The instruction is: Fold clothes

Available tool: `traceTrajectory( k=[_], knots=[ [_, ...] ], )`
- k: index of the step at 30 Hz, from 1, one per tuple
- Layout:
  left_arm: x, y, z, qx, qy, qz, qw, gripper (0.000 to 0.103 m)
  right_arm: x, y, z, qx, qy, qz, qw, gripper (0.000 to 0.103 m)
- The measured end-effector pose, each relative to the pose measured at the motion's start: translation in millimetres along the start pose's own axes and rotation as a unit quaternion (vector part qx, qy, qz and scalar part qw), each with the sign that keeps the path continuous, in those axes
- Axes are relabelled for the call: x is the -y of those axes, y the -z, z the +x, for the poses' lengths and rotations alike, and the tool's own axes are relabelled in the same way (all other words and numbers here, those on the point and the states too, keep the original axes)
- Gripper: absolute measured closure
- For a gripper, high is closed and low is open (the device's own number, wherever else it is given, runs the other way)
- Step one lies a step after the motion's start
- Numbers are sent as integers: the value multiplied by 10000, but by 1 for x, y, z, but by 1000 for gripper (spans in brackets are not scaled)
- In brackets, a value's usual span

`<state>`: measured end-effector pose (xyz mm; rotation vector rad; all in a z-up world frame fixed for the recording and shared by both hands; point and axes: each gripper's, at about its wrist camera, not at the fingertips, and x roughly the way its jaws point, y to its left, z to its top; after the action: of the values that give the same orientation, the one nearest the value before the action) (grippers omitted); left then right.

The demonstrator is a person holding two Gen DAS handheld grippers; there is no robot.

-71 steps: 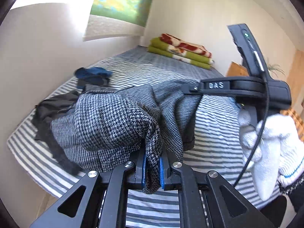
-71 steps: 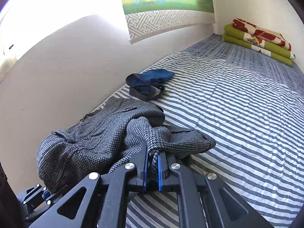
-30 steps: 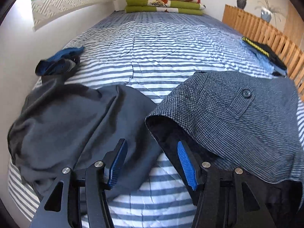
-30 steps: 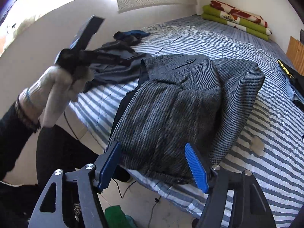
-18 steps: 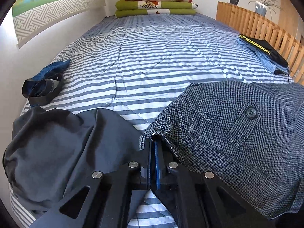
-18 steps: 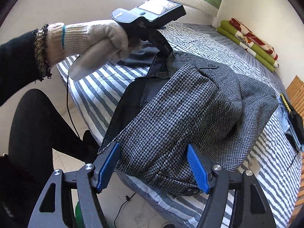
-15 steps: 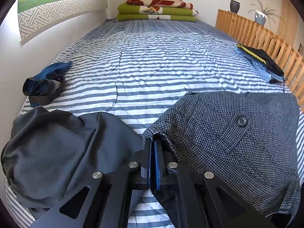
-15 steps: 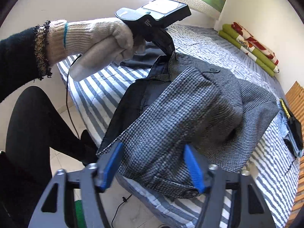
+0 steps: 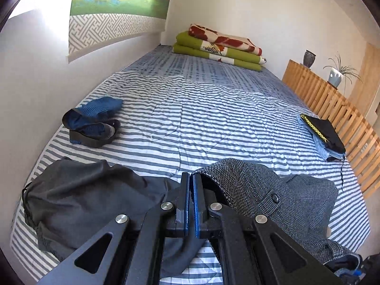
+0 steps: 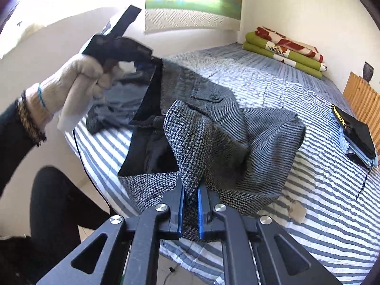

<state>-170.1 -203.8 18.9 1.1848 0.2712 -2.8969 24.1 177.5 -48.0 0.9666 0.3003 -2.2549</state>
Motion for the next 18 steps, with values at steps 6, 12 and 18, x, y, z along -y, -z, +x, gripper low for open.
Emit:
traceTrajectory(
  k=[6, 12, 18],
  knots=[
    [-3, 6, 6, -232, -446, 280, 9983, 101, 17, -14, 6, -75, 141, 368, 9992, 95],
    [-7, 10, 9, -189, -240, 63, 9995, 101, 50, -18, 17, -182, 127, 1002, 9947, 95],
    [-17, -14, -10, 8, 35, -372, 9993, 101, 78, -25, 14, -179, -138, 1344, 9907, 95]
  ],
)
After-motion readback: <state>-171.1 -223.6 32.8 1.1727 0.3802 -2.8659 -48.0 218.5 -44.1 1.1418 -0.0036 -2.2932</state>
